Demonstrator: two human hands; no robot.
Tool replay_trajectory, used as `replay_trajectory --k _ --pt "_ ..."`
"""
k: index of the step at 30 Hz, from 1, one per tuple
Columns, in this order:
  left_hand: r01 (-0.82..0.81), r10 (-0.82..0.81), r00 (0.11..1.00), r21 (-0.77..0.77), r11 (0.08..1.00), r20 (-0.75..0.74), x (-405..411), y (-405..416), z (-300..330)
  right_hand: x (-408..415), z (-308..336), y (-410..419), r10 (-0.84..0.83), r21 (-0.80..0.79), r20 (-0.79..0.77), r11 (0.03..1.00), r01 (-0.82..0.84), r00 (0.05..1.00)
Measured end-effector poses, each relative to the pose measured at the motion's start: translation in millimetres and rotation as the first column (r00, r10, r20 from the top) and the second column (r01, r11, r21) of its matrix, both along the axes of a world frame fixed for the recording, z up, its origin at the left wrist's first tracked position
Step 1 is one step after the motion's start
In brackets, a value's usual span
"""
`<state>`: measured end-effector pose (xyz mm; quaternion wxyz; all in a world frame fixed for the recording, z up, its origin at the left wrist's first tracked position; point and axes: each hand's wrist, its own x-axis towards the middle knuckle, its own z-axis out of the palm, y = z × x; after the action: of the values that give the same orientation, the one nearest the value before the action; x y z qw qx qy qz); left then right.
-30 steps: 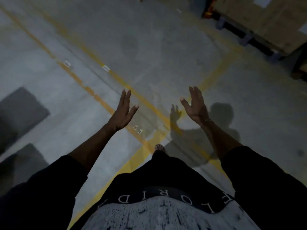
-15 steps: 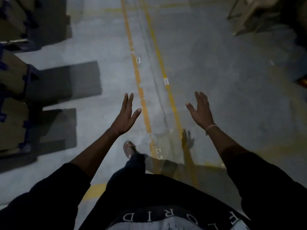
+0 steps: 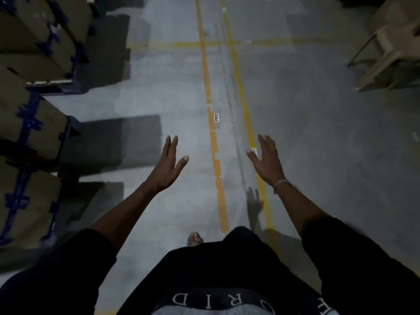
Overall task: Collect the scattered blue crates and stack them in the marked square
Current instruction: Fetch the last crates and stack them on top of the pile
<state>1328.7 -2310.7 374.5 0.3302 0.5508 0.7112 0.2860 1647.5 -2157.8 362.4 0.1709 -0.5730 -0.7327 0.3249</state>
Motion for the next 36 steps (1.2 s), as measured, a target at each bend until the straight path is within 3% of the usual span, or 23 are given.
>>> replay_trajectory --k 9,18,25,36 --pt "-0.006 0.005 1.0 0.037 0.999 0.03 -73 196 -15 -67 -12 195 0.041 -0.038 -0.015 0.998 -0.042 0.999" --pt "-0.127 0.122 0.991 0.096 0.987 0.058 -142 398 6 -154 20 429 0.118 0.003 0.007 0.993 -0.118 0.993" --pt "-0.242 0.232 0.966 0.083 0.967 0.111 -207 507 10 -237 31 572 0.198 0.028 0.04 0.98 -0.199 0.979" --pt "-0.229 0.225 0.971 0.035 0.973 0.081 -395 718 -5 -417 10 777 0.178 -0.012 0.031 0.984 -0.177 0.984"
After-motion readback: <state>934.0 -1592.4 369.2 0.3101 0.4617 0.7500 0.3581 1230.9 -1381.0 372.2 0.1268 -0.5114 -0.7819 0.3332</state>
